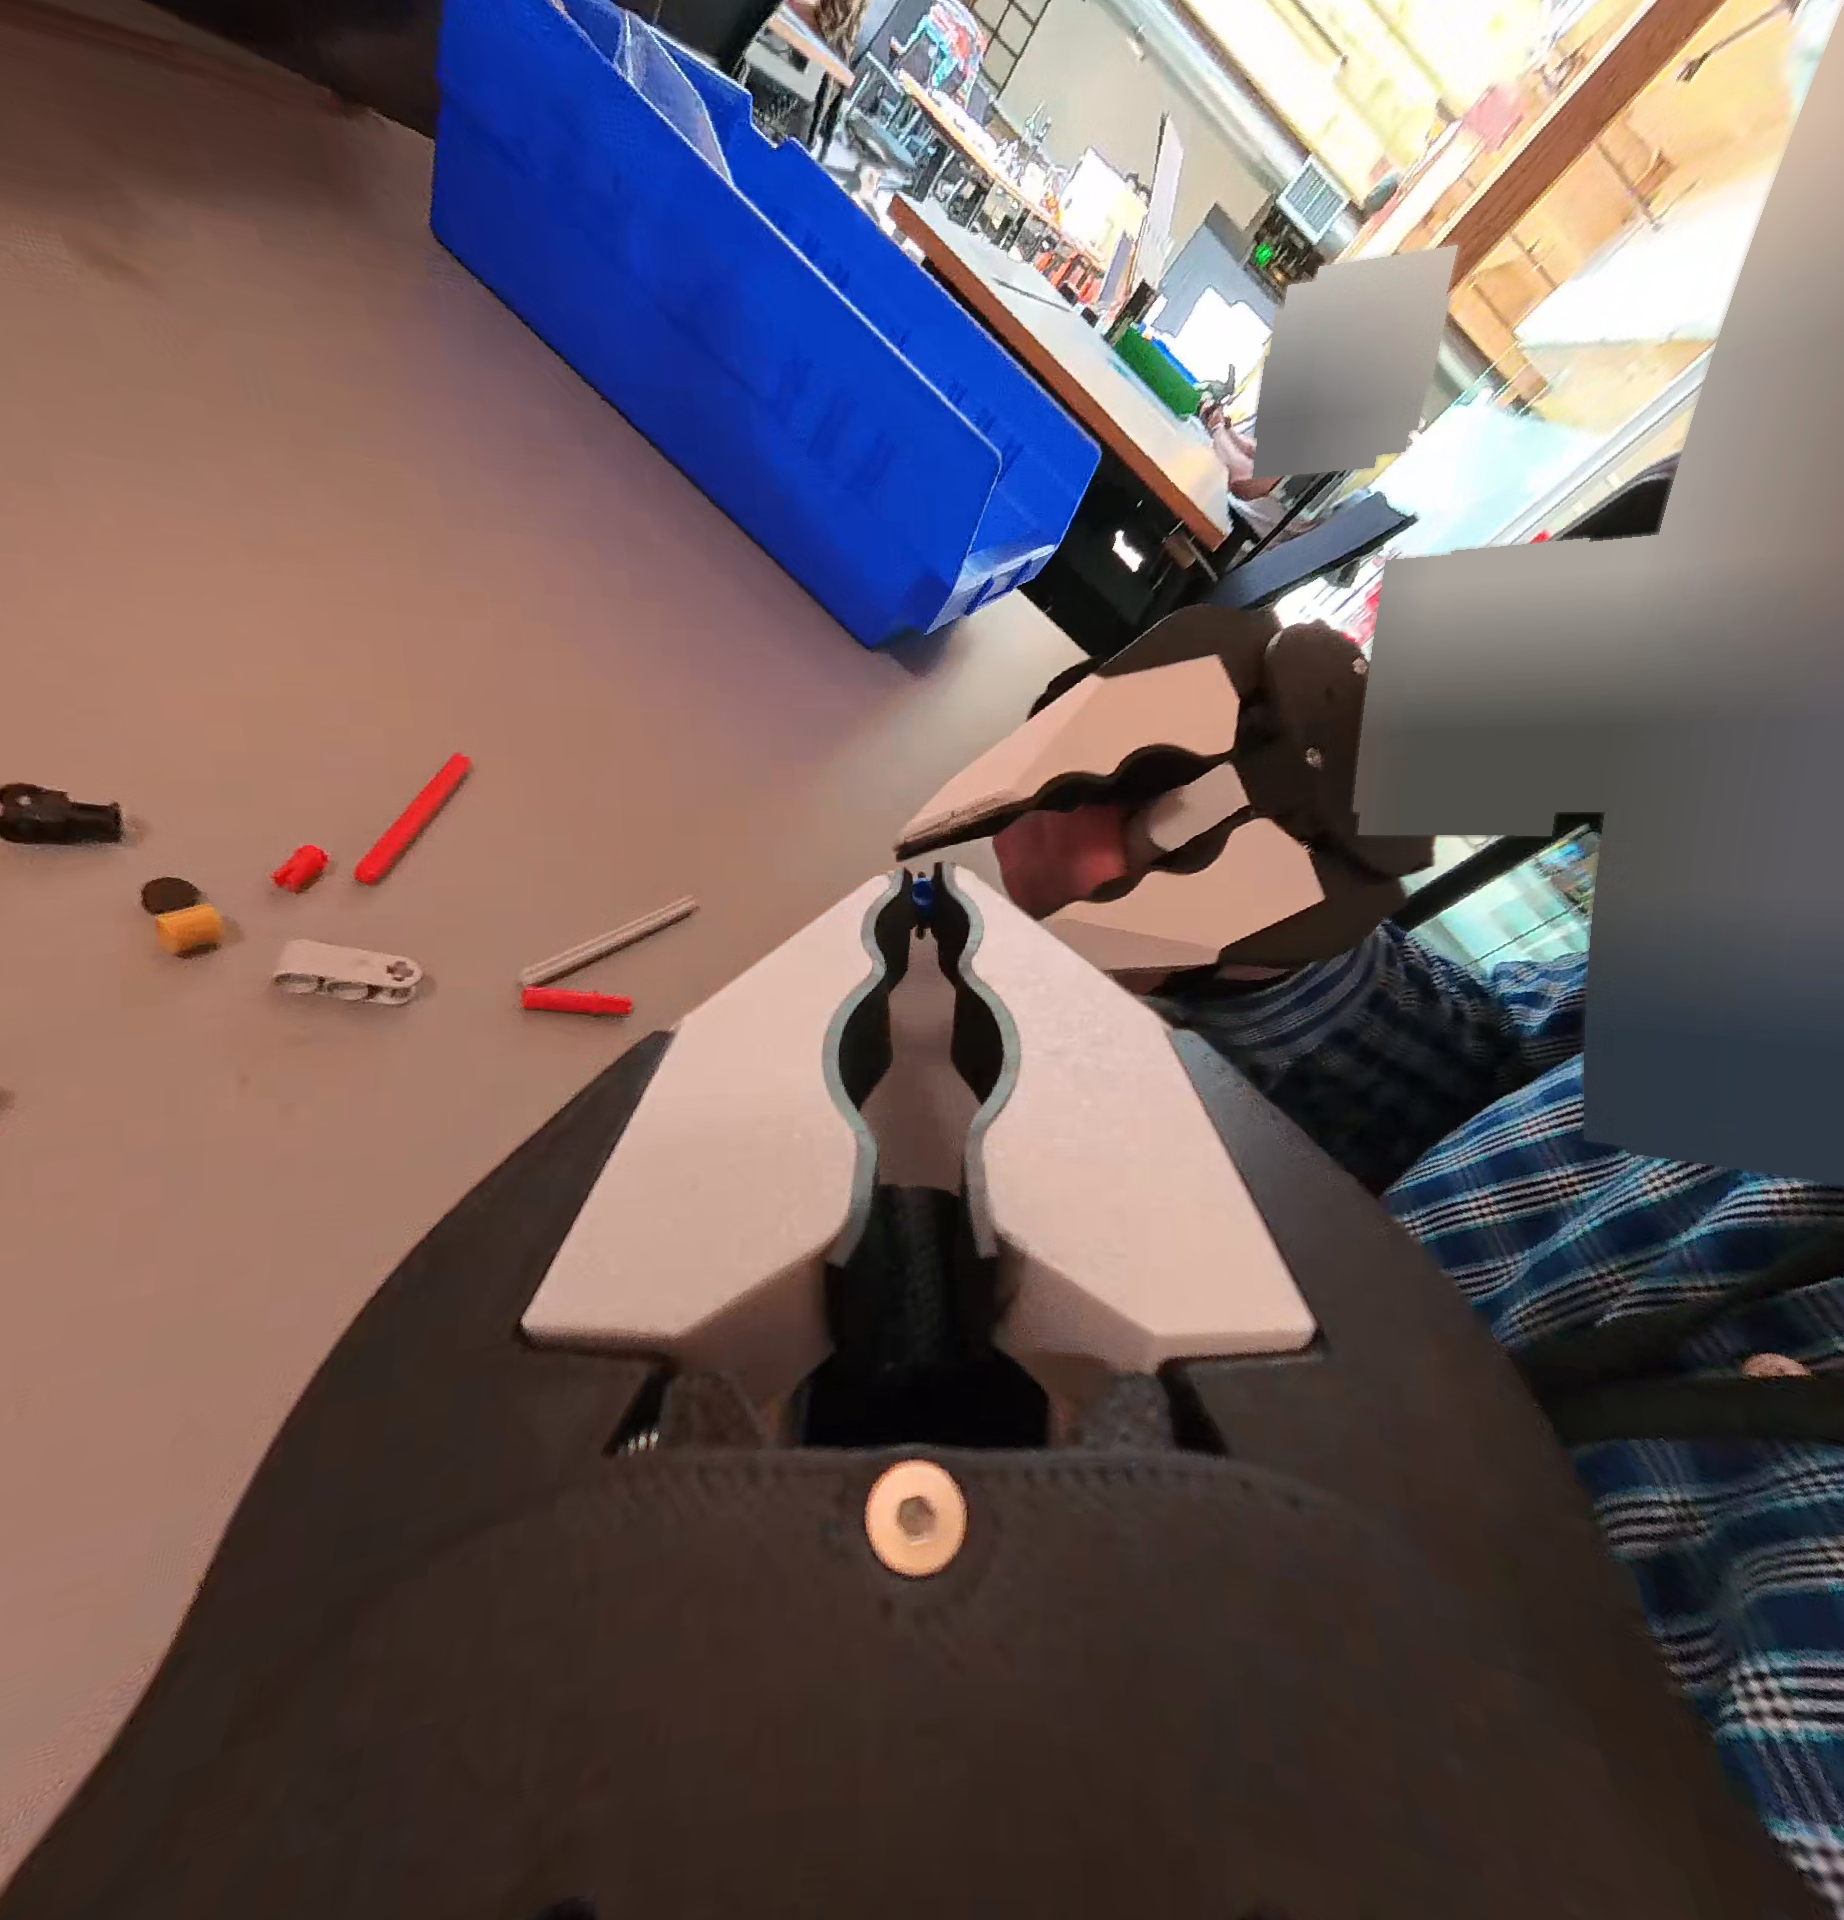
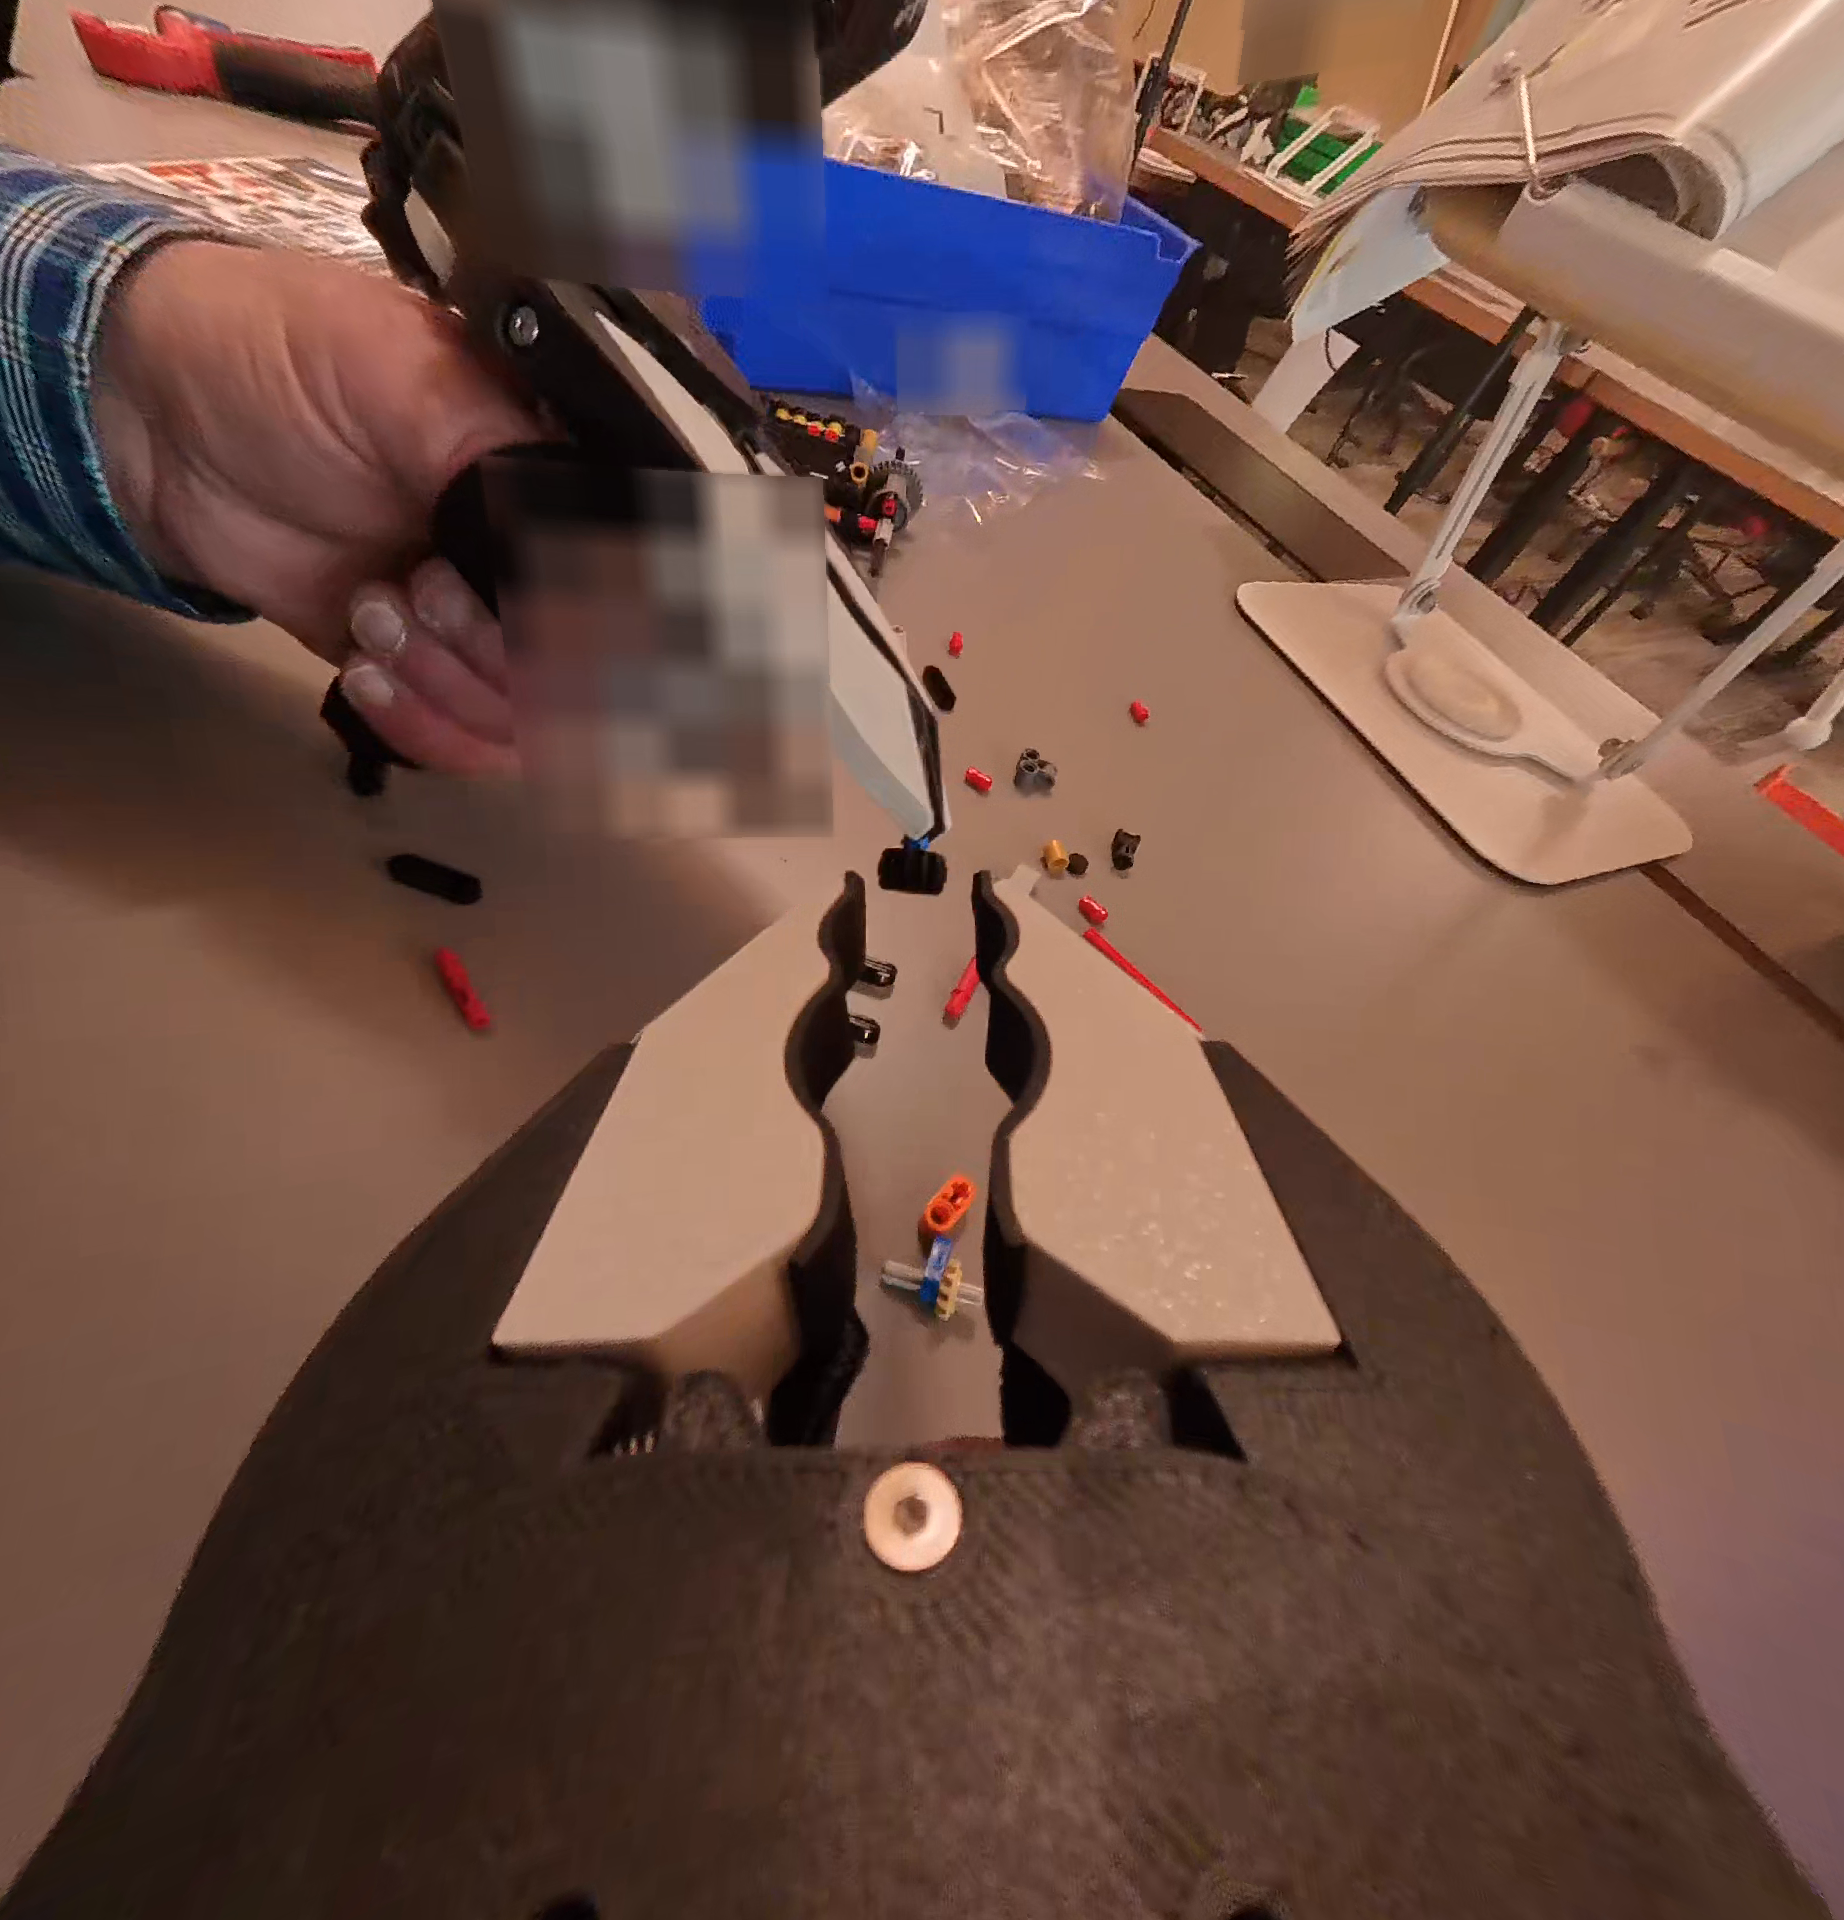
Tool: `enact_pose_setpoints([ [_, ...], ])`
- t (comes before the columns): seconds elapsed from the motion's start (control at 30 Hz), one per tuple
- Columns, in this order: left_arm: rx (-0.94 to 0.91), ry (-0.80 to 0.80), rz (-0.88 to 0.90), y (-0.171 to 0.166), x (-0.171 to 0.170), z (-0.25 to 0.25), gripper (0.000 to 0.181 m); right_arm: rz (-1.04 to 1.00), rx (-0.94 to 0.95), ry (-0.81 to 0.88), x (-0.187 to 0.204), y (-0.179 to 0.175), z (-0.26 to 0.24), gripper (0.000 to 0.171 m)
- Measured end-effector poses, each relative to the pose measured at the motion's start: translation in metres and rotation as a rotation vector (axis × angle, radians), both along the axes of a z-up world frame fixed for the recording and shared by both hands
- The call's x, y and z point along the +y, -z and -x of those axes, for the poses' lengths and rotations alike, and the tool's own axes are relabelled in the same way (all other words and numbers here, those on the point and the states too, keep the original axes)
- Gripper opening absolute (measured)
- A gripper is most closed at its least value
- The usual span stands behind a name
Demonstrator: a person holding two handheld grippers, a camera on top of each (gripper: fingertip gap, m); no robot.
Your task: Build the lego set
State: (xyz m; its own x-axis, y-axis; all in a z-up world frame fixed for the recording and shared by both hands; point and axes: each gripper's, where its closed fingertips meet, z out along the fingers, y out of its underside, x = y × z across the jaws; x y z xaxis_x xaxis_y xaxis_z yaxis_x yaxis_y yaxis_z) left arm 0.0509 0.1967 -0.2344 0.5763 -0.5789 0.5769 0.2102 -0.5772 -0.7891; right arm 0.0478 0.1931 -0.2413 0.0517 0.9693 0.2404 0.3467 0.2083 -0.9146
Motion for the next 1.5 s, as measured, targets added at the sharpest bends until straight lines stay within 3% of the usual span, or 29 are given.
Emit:
enact_pose_setpoints([
  [0.33,-0.067,0.001,0.013,-0.001,0.000,-0.003,0.004,0.041,0.022,-0.018,-0.001,-0.003,-0.001,0.009],
  [0.43,0.115,-0.028,-0.051,0.004,0.001,0.006,0.021,0.006,-0.015,0.000,0.008,0.000,-0.007,0.009],
  [0.57,0.590,-0.026,-0.095,0.040,-0.008,0.020,0.053,-0.013,-0.069,-0.003,0.018,0.007,-0.016,0.009],
  [0.77,0.914,-0.017,-0.079,0.079,-0.010,0.024,0.056,-0.035,-0.118,-0.029,0.016,0.019,-0.016,0.010],
  [1.03,0.975,-0.045,-0.088,0.083,-0.004,0.022,0.026,-0.027,-0.143,-0.055,0.014,0.026,-0.015,0.010],
  [1.4,1.000,0.160,-0.213,0.082,-0.015,0.018,0.025,-0.020,-0.323,-0.188,0.006,0.050,-0.014,0.010],
  [1.5,0.989,0.160,-0.169,0.082,-0.016,0.021,0.040,0.013,-0.360,-0.233,0.001,0.057,-0.012,0.010],
])
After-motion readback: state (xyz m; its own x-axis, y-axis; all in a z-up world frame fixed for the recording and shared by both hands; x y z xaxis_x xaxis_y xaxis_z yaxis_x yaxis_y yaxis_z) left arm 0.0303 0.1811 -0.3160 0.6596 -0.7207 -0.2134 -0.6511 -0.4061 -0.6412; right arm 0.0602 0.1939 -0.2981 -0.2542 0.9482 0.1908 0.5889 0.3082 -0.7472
